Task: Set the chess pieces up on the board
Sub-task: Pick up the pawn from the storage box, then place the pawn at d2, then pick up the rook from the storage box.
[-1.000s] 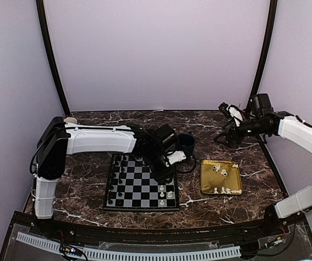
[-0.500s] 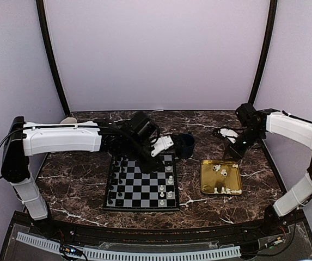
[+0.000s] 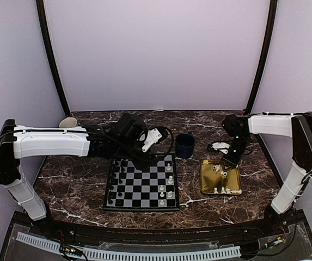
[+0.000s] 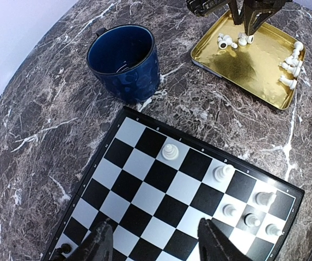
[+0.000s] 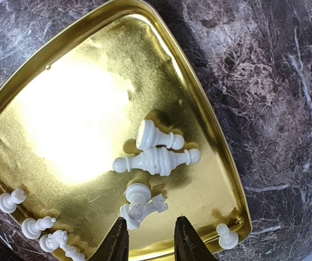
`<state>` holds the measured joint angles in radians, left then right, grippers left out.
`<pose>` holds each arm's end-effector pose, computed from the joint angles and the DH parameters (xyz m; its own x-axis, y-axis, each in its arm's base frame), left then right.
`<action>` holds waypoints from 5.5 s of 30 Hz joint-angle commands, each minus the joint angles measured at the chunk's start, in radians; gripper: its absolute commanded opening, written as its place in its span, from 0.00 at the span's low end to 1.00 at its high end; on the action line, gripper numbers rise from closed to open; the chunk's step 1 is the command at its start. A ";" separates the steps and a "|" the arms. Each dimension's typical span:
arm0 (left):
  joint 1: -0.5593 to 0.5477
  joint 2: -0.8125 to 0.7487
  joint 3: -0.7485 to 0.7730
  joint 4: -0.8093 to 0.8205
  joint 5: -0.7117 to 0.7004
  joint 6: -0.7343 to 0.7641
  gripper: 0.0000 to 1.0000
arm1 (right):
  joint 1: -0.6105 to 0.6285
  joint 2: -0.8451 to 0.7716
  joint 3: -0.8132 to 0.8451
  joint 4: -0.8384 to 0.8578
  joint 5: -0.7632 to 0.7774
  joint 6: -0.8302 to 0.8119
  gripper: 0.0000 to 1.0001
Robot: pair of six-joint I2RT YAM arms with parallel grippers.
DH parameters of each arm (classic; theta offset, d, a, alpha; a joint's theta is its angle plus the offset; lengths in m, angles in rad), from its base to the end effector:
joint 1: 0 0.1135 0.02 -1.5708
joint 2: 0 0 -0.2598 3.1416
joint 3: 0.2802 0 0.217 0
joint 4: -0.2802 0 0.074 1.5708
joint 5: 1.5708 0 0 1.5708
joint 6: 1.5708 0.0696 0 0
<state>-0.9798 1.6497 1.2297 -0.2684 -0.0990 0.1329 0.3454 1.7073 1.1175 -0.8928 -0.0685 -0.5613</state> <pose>0.2096 -0.3001 0.2512 -0.2470 0.6048 -0.7571 0.8238 0.5425 0.1646 0.2568 0.0975 0.1619 -0.6107 -0.7841 -0.1109 -0.7896 0.6135 0.0108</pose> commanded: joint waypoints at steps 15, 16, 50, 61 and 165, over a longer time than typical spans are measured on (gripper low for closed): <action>0.000 -0.034 0.005 0.014 -0.049 -0.004 0.56 | 0.027 0.053 0.028 -0.001 -0.059 0.011 0.13; 0.000 -0.034 0.005 0.014 -0.049 -0.004 0.56 | 0.027 0.054 0.028 -0.001 -0.061 0.011 0.11; 0.488 -0.124 -0.048 0.164 0.203 -0.357 0.56 | 0.577 0.347 0.713 -0.194 0.045 -0.051 0.04; 0.492 -0.169 -0.033 0.153 0.209 -0.316 0.56 | 0.660 0.478 0.779 -0.221 0.036 -0.058 0.04; 0.227 0.048 0.051 0.058 0.381 -0.128 0.46 | 0.066 0.014 -0.041 0.160 0.016 -0.179 0.32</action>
<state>-0.7494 1.7359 1.2694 -0.1986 0.2832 -0.0101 0.4164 1.7046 1.0973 -0.7525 -0.0589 -0.6884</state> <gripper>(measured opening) 0.461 0.320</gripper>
